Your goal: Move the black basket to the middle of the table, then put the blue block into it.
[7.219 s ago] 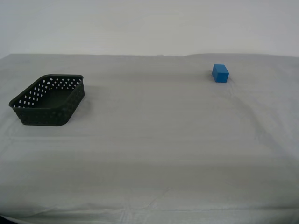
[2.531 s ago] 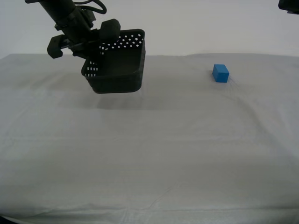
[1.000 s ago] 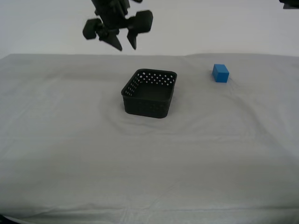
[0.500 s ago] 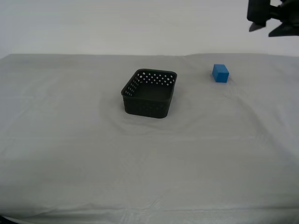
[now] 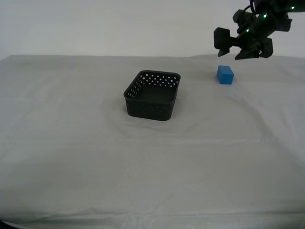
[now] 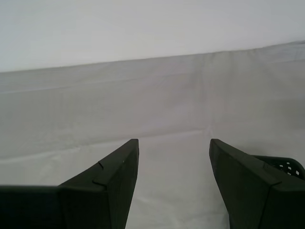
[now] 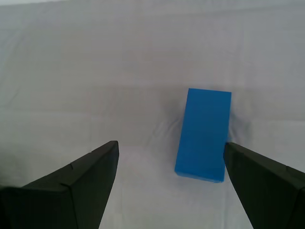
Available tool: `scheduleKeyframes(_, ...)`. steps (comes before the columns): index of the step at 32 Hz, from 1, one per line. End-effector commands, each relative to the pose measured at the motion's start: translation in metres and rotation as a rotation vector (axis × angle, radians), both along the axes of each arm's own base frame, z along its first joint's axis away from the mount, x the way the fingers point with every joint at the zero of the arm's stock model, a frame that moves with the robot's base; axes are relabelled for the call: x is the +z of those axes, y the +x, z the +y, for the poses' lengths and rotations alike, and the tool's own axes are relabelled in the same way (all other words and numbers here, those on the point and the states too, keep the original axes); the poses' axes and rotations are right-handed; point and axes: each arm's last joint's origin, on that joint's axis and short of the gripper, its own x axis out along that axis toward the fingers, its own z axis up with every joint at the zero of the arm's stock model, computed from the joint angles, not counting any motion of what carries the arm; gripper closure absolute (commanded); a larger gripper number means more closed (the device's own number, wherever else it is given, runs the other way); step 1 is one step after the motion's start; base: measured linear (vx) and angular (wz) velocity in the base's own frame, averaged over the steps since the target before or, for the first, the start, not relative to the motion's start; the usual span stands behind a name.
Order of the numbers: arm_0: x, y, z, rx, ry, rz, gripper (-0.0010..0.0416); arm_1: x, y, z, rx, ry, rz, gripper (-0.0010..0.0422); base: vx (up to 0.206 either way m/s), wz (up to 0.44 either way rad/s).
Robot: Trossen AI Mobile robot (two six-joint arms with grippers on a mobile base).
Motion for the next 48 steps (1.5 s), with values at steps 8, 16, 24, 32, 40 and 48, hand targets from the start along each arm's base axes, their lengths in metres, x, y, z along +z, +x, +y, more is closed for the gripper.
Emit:
scheduleKeyframes(8,-0.026,0.028,0.002,-0.020,-0.095,0.012,0.0103,-0.001,0.000,0.003,0.003,0.009,0.008,0.0213,0.000,0.000)
scheduleKeyframes(16,-0.047,0.028,0.001,-0.034,-0.157,0.044,0.0094,-0.001,0.001,0.003,-0.012,-0.008,0.007,0.0213,0.000,0.000)
scheduleKeyframes(24,-0.063,0.033,0.001,-0.051,-0.176,0.052,0.0091,0.000,0.001,0.003,-0.014,-0.012,0.005,0.0213,0.000,0.000)
scheduleKeyframes(32,-0.072,0.036,0.001,-0.079,-0.196,0.049,0.0117,0.000,0.001,0.003,-0.015,-0.012,0.007,0.0213,0.000,0.000)
scheduleKeyframes(40,-0.073,0.035,0.001,-0.081,-0.193,0.057,0.0260,0.000,0.001,0.003,-0.015,-0.013,0.006,0.0213,0.000,0.000)
scheduleKeyframes(48,-0.055,0.034,0.004,-0.021,-0.132,0.040,0.0408,0.000,0.001,0.003,-0.022,-0.020,0.003,0.0213,0.000,0.000)
